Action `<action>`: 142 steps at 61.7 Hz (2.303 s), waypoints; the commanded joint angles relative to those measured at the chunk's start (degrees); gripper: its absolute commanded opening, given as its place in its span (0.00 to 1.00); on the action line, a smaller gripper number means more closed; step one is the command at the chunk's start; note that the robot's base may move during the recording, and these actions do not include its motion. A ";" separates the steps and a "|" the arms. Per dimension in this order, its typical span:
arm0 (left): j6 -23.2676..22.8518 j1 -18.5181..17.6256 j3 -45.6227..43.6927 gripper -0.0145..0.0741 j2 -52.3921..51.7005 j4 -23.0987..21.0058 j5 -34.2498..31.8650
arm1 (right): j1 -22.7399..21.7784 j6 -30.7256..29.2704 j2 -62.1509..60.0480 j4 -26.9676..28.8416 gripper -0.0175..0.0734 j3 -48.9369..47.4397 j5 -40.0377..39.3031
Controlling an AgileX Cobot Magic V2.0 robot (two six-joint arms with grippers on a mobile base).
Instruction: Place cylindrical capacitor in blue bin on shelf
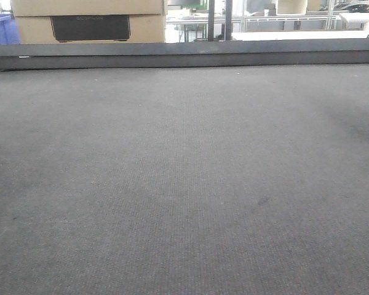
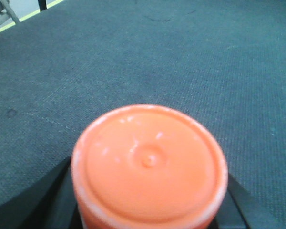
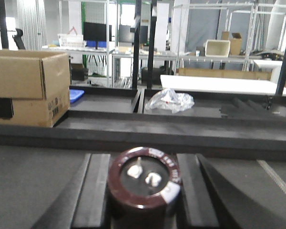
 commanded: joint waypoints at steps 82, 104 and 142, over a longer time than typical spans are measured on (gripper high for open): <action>-0.06 -10.67 -2.30 0.04 -66.63 12.58 75.25 | 0.02 -0.09 -22.24 0.33 0.05 3.87 49.13; -0.06 -13.30 -2.30 0.04 -75.21 12.47 78.57 | 0.02 -0.09 -42.54 1.49 0.05 5.60 53.27; -0.06 -13.58 -2.30 0.04 -76.35 12.58 78.19 | 0.02 -0.09 -46.74 2.01 0.05 5.50 53.59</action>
